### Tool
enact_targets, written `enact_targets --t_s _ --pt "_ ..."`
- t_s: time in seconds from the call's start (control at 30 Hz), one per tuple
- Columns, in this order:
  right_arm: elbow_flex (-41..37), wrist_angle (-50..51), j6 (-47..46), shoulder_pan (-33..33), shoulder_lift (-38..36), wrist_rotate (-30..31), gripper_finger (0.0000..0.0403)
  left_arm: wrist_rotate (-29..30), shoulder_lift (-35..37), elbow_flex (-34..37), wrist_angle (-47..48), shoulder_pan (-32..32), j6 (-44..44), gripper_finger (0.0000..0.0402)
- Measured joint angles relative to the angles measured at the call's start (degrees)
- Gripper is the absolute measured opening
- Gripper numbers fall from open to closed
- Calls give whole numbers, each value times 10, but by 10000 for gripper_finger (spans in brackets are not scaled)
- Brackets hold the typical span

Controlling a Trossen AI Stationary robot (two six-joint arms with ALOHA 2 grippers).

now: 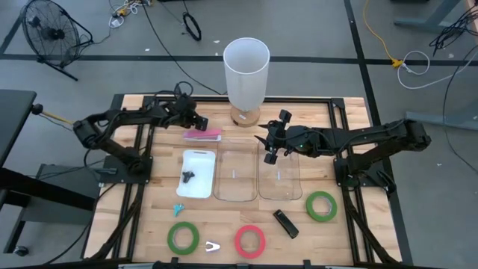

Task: Pick and place Stapler, Stapler remover, tape
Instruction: Put the top blue staple remover into the white bin

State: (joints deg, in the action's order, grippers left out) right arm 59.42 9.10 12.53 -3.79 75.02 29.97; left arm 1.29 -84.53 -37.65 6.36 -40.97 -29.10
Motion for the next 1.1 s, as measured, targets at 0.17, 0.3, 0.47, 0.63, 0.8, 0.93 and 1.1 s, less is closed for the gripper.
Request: enact_targets --t_s 0.17,0.3,0.47,0.63,0.8,0.93,1.1 --pt "0 2 -3 0 0 -10 176 17 -46 -15 7 0 19 218" --pt "0 1 -3 0 0 -10 176 24 -88 -38 7 0 26 214" --pt "0 5 -12 0 0 -10 176 24 -107 -71 34 0 48 118" --pt "0 11 -16 0 0 -9 176 35 -102 -113 80 0 79 45" --pt "0 11 -16 0 0 -9 176 69 -102 -175 173 5 103 45" --pt "0 12 -16 0 0 -4 176 79 -90 -225 257 18 133 45" --pt "0 12 -27 1 0 11 176 79 -40 -280 384 49 154 45"
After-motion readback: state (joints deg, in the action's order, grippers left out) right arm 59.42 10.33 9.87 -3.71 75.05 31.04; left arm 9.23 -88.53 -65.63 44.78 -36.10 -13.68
